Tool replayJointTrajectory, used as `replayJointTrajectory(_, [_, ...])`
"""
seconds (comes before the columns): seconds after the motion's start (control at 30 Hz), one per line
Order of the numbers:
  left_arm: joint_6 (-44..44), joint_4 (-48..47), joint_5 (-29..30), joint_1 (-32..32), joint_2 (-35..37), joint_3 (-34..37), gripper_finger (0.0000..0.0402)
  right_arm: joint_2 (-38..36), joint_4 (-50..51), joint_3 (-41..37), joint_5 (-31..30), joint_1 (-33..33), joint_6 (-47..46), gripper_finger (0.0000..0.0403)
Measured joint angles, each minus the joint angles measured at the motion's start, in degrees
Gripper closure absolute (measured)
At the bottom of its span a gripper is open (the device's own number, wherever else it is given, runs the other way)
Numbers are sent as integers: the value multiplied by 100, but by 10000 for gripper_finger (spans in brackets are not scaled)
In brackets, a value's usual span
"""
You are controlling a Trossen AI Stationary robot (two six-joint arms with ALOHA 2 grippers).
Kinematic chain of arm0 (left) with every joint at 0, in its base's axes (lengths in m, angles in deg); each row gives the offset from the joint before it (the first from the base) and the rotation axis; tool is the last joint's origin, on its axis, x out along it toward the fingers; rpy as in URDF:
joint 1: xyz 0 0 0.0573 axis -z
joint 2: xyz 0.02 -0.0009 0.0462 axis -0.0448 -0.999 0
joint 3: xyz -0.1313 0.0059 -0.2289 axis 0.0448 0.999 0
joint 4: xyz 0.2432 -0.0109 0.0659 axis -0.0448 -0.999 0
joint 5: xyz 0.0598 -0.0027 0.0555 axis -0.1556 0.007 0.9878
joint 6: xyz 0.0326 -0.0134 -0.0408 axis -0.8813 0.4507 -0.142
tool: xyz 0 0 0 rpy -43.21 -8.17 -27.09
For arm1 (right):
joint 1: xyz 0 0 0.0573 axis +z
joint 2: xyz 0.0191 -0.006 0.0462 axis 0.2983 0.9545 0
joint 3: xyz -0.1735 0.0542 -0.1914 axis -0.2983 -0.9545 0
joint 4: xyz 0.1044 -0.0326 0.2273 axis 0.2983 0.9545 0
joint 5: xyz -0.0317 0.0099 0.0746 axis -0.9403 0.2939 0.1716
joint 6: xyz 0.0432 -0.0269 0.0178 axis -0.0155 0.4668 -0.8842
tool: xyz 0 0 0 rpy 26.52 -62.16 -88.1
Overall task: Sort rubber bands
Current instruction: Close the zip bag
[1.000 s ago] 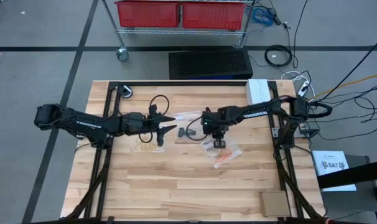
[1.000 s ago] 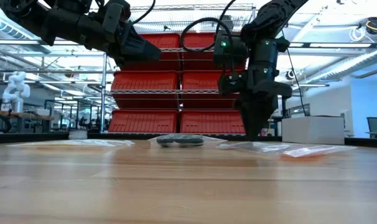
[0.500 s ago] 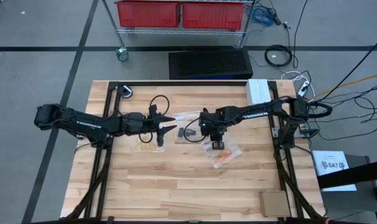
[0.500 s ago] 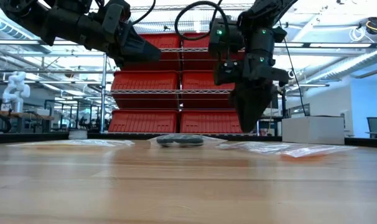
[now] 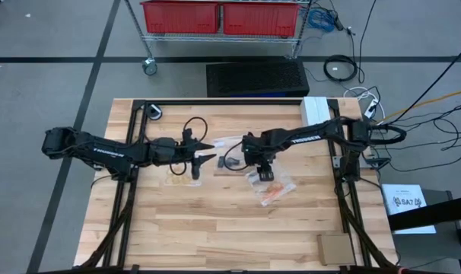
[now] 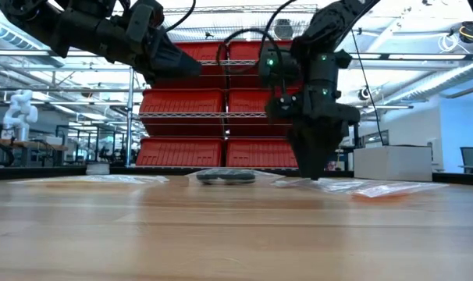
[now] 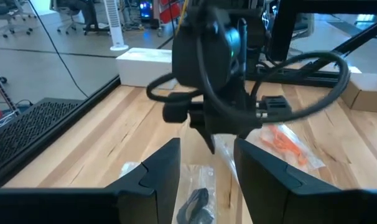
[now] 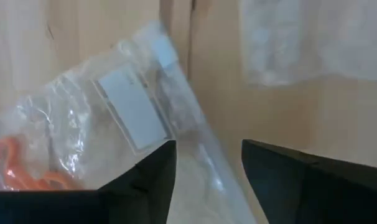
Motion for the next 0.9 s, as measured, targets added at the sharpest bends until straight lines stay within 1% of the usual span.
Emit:
replayJointTrajectory(0.1, [0,-23,-5,0,0,2,244,93,14,2,286,5,45,240])
replayJointTrajectory(0.17, [-2,-39,-7,0,0,2,244,108,9,13,227,53,63,261])
replayJointTrajectory(0.23, [-2,-39,-7,-3,0,2,244,98,-8,11,112,85,80,294])
replayJointTrajectory(0.37, [-4,-3,-2,-4,0,2,244,9,12,0,-120,172,8,383])
replayJointTrajectory(0.4, [-4,-1,19,-4,0,2,244,-30,18,10,-109,182,-64,391])
replayJointTrajectory(0.5, [-16,-21,152,-38,0,2,249,-149,32,77,-173,219,-337,393])
replayJointTrajectory(0.57, [-16,-7,263,-79,0,20,259,-263,69,116,-398,309,-421,398])
replayJointTrajectory(0.67, [-25,224,237,-134,0,145,281,-505,124,209,-769,484,-547,400])
replayJointTrajectory(0.77, [-36,412,-246,-242,0,306,306,-836,158,271,-1136,658,-781,401])
replayJointTrajectory(0.9, [-16,470,-657,-316,0,332,337,-1348,165,333,-1680,1025,-1244,402])
